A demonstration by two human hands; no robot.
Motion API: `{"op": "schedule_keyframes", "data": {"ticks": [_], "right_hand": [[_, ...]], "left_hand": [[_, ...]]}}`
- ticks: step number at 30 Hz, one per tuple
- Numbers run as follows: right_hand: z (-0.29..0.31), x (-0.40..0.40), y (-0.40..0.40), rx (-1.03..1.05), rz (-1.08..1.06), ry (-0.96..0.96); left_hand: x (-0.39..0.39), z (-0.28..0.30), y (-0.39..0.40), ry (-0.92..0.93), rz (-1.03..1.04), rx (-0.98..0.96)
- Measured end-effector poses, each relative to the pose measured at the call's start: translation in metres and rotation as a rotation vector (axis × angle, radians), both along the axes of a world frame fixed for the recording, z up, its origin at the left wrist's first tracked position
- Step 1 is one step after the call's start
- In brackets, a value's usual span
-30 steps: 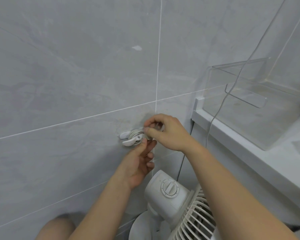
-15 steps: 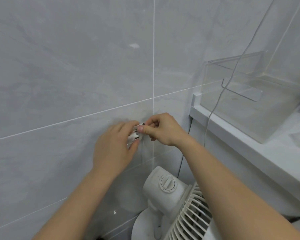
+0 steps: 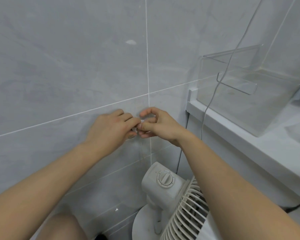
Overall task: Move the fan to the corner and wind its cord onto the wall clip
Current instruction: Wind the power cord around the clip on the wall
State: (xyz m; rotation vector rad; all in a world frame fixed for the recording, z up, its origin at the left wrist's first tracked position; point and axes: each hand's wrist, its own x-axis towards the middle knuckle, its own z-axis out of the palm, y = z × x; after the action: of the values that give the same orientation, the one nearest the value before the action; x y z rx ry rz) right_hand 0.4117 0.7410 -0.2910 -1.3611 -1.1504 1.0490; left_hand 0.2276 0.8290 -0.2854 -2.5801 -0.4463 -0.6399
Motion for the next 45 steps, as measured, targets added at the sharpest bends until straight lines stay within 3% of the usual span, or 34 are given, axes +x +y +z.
{"op": "schedule_keyframes", "data": {"ticks": [3,7,13,22,35,41,45], "right_hand": [[-0.002,0.001,-0.004,-0.110,-0.015,-0.171],[-0.017,-0.010,-0.005,-0.322,0.140,-0.454],[-0.031,-0.031,0.012,-0.262,0.100,-0.291],[-0.032,-0.037,0.007,-0.227,0.077,-0.309],[-0.033,-0.036,0.011,-0.170,-0.115,-0.702],[-0.034,-0.034,0.011,-0.144,-0.082,-0.891],[-0.039,-0.027,0.008,-0.079,-0.013,-0.919]], "left_hand": [[-0.003,0.000,0.002,-0.005,0.021,0.020],[-0.004,-0.001,0.004,-0.008,-0.001,-0.014],[-0.004,0.008,0.007,0.034,-0.086,-0.029],[-0.011,0.013,0.006,0.109,-0.081,-0.107],[-0.018,0.004,0.008,0.026,-0.057,-0.205],[-0.018,0.001,0.004,0.061,-0.040,-0.145],[-0.018,0.002,0.002,0.043,-0.026,-0.102]]}}
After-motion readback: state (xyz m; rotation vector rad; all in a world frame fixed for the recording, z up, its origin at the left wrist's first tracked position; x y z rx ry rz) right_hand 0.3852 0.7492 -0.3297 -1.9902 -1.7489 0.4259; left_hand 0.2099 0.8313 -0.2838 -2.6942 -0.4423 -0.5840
